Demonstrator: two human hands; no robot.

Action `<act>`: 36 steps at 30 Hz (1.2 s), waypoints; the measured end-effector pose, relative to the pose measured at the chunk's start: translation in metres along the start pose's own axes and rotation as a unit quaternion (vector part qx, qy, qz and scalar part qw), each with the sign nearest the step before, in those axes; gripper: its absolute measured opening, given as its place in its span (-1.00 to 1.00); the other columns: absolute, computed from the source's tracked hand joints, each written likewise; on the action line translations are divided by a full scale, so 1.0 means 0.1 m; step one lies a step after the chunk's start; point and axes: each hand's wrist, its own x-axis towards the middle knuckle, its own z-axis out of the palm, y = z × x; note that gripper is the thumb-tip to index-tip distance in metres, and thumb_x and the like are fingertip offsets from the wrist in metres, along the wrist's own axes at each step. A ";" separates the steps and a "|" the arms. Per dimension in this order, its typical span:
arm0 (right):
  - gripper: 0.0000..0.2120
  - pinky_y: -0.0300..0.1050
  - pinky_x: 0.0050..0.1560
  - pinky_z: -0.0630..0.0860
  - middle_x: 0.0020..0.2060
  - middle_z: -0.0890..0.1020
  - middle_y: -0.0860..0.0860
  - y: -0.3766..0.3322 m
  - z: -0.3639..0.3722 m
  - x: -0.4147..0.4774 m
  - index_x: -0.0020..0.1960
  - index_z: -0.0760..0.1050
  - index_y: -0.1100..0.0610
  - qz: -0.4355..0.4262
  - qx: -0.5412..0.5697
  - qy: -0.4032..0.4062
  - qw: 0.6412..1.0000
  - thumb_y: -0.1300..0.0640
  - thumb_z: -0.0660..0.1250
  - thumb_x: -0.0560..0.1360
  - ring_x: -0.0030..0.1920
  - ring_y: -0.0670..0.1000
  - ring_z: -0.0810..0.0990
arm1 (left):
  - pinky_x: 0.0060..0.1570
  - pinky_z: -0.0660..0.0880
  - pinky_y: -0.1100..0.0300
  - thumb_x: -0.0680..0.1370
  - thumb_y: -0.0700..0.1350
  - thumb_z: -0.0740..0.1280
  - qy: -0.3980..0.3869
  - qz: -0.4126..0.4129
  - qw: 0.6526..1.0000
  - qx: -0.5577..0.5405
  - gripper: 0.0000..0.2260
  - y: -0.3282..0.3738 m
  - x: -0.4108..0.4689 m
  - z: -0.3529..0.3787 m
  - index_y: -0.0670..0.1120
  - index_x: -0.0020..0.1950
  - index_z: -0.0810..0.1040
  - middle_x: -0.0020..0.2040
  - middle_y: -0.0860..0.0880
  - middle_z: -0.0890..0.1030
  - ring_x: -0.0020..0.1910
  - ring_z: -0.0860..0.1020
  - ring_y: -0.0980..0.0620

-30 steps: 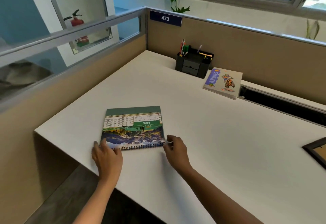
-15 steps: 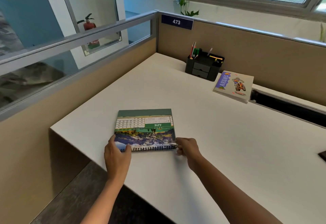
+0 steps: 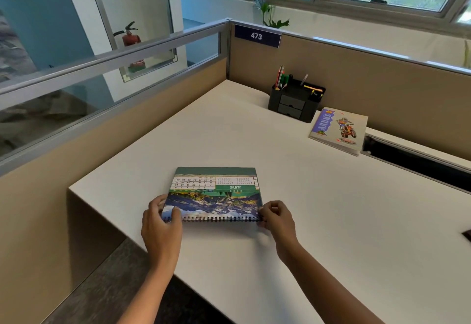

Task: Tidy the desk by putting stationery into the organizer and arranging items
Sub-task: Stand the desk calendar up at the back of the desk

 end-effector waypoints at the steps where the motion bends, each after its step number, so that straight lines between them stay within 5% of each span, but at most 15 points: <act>1: -0.89 0.02 -0.12 0.62 -0.12 0.62 0.08 -0.02 0.00 -0.05 0.01 0.46 0.22 -0.031 -0.012 0.014 0.999 0.21 0.33 0.52 -0.23 0.07 0.67 | -0.03 0.54 0.01 0.51 -0.15 0.31 0.002 -0.004 1.000 -0.011 -0.70 0.02 -0.02 0.00 0.00 0.24 0.45 0.13 -0.04 0.52 0.05 0.52 -0.01; 7: -0.93 0.04 -0.04 0.58 -0.19 0.68 0.04 -0.23 -0.01 -0.25 -0.06 0.56 0.10 -0.116 -0.004 0.048 0.992 0.11 0.36 0.51 -0.29 -0.02 0.68 | 0.04 0.53 0.01 0.47 -0.15 0.27 0.070 -0.046 0.989 -0.124 -0.76 0.21 -0.04 -0.07 0.01 0.12 0.54 0.06 -0.01 0.63 -0.01 0.57 0.07; 15: -0.85 -0.15 -0.01 0.48 -0.08 0.66 -0.14 -0.51 0.00 -0.33 -0.08 0.52 0.01 -0.177 0.028 0.032 0.983 -0.07 0.37 0.49 0.05 -0.14 0.58 | 0.08 0.54 -0.11 0.43 -0.25 0.16 0.078 0.016 0.984 -0.157 -0.61 0.46 -0.04 -0.21 0.06 0.15 0.56 0.07 0.00 0.63 0.07 0.58 0.05; 21: -0.82 -0.10 -0.15 0.44 -0.20 0.69 -0.06 -0.72 -0.01 -0.31 -0.07 0.47 0.07 -0.216 0.042 0.034 0.975 -0.05 0.33 0.52 -0.15 -0.06 0.61 | 0.06 0.57 -0.10 0.48 -0.11 0.16 0.063 0.059 0.984 -0.153 -0.62 0.53 -0.06 -0.23 0.09 0.26 0.51 0.16 0.02 0.59 0.12 0.57 0.04; 25: -0.83 -0.11 -0.15 0.46 -0.22 0.69 -0.08 -0.73 -0.01 -0.27 -0.06 0.49 0.04 -0.231 0.024 0.062 0.971 -0.07 0.33 0.52 -0.16 -0.08 0.63 | 0.04 0.58 -0.07 0.51 -0.12 0.16 0.062 0.062 0.985 -0.147 -0.63 0.56 -0.07 -0.21 0.07 0.28 0.51 0.06 0.15 0.54 0.04 0.57 0.10; 31: -0.82 -0.34 -0.25 0.49 -0.08 0.64 -0.03 -0.62 0.00 -0.20 0.02 0.51 0.07 -0.230 0.004 0.091 0.969 -0.03 0.31 0.54 -0.05 -0.16 0.57 | 0.08 0.57 0.02 0.48 -0.08 0.13 0.041 0.074 0.988 -0.126 -0.57 0.55 -0.10 -0.17 0.03 0.35 0.46 0.07 -0.02 0.51 0.05 0.55 0.05; 36: -0.87 -0.21 -0.14 0.52 -0.03 0.63 -0.04 -0.54 0.00 -0.14 0.01 0.50 0.00 -0.231 0.007 0.101 0.968 -0.03 0.33 0.52 0.01 -0.09 0.59 | -0.12 0.52 0.33 0.48 -0.07 0.13 0.032 0.096 0.988 -0.117 -0.55 0.56 -0.10 -0.17 0.08 0.37 0.43 0.10 0.00 0.50 0.04 0.54 0.07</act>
